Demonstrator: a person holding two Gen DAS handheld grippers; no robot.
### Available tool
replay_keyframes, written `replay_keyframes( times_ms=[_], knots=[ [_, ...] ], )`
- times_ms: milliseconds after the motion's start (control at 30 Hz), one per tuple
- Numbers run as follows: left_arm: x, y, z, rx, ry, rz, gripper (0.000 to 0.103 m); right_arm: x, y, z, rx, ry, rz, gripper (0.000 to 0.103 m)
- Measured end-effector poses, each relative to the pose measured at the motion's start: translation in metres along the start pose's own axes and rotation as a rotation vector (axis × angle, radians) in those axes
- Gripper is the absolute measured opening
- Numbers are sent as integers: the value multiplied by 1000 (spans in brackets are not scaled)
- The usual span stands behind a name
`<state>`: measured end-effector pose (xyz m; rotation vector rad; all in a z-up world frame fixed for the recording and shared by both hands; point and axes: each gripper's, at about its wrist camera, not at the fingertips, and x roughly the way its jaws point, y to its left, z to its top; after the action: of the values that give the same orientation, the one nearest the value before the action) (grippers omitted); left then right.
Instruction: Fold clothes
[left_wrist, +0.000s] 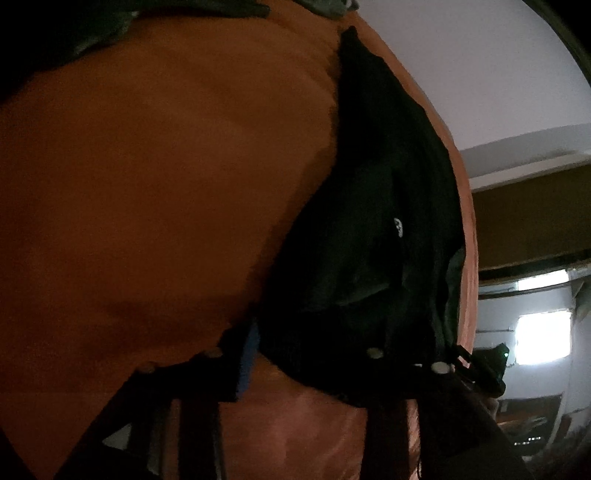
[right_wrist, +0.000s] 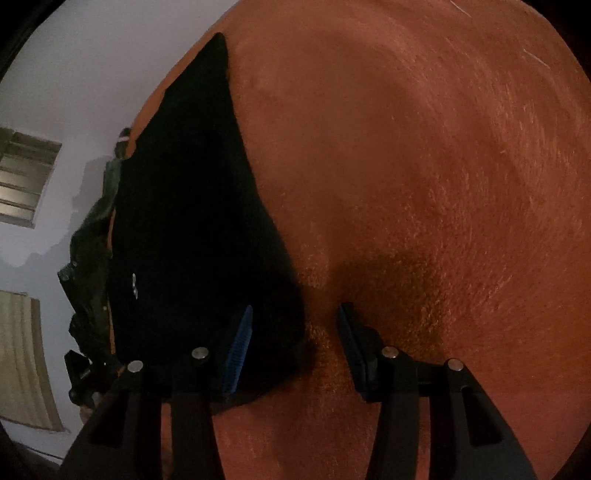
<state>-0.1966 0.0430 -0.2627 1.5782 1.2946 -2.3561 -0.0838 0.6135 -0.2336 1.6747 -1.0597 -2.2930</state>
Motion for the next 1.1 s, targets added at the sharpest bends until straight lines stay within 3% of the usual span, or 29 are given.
replay_keyframes(
  times_ms=[100,200,300,367,433,533,633,700,900,967,1000,1033,1100],
  knots=[
    [7,-5,1,5,18,-22,44,0,-2,-1,0,-6,-4,30],
    [14,-15,1,8,45,-90,53,-3,0,-5,-12,-9,-23,30],
    [16,-19,1,34,36,-68,54,0,3,-7,-21,0,-26,31],
    [16,-20,0,52,21,-35,42,2,4,-10,-27,2,-30,31],
    [15,-18,-1,55,3,37,10,3,4,-11,-52,1,-41,31],
    [7,-7,-1,2,-37,43,5,4,4,-15,-93,-15,-59,27],
    [-1,5,-3,-47,-49,10,5,1,7,-19,-102,-40,-88,6],
    [-6,7,-5,-48,-32,-29,5,-4,10,-22,-109,-57,-105,5],
    [-12,-9,-9,61,-27,2,6,-11,27,-35,-191,-105,-171,4],
    [-5,-13,-7,60,13,-9,23,-10,25,-37,-182,-108,-174,4],
    [-1,-14,-7,60,33,-14,53,-7,21,-36,-168,-104,-163,4],
    [1,-16,-6,58,48,-21,77,-5,17,-36,-153,-100,-152,4],
    [-4,-18,-6,61,20,-55,78,-1,11,-34,-128,-78,-117,6]
  ],
)
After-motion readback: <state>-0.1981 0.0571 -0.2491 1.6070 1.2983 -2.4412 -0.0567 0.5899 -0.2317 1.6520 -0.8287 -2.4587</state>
